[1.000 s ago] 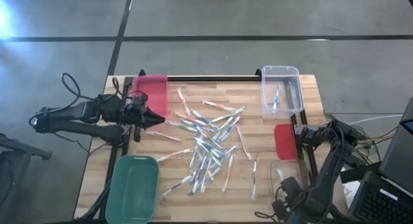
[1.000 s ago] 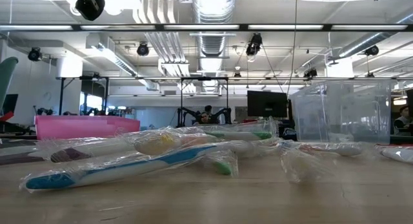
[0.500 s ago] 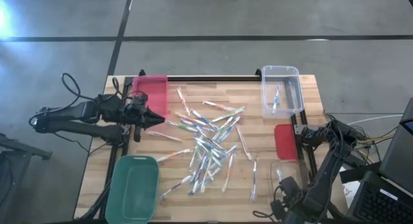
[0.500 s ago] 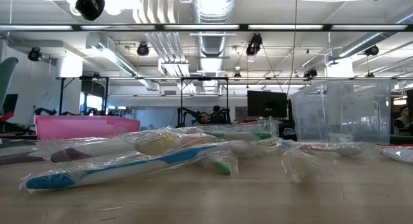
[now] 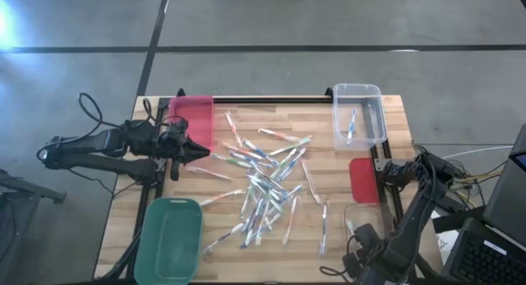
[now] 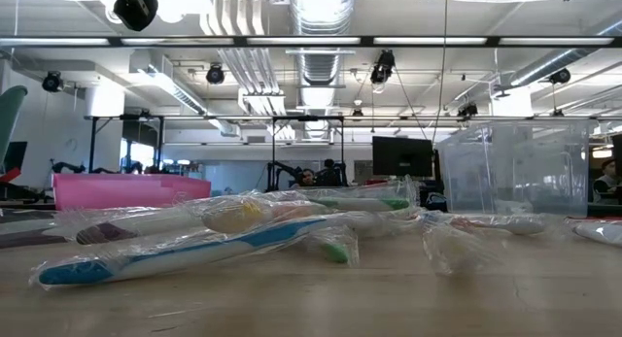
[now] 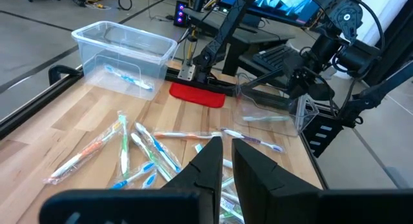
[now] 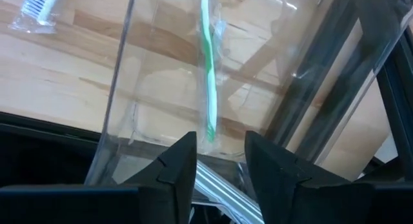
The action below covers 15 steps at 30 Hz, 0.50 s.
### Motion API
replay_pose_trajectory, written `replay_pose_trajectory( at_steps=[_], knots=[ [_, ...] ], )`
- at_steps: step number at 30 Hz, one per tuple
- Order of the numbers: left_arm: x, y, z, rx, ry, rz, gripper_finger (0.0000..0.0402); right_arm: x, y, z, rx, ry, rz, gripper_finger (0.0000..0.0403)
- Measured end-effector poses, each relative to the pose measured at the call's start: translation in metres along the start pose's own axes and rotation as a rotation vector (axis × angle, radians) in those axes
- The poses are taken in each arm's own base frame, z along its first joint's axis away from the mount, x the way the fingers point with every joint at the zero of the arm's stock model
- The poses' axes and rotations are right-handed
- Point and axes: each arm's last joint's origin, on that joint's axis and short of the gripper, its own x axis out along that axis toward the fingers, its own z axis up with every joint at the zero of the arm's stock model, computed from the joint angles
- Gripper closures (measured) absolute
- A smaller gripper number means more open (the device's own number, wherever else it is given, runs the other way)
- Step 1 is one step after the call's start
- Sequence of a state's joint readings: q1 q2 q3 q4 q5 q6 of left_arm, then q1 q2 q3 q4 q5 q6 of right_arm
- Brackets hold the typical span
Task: Pick & Place Toothbrushes
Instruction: Put the orange toothbrush into the pink bin
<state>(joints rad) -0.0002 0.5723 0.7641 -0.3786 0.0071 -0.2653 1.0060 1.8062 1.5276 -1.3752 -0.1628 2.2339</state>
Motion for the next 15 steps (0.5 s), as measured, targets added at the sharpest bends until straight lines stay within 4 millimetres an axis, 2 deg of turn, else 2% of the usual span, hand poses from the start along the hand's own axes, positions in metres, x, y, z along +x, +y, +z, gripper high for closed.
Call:
replay_pose_trajectory(
  at_steps=[9,15],
  knots=[
    [0.000,0.000,0.000,0.000,0.000,0.000,0.0362,-0.020,-0.009,0.023,-0.021,-0.015,-0.019,0.0252],
    [0.000,0.000,0.000,0.000,0.000,-0.001,0.0362,-0.029,-0.002,0.048,-0.111,-0.069,-0.009,0.0245]
  ],
)
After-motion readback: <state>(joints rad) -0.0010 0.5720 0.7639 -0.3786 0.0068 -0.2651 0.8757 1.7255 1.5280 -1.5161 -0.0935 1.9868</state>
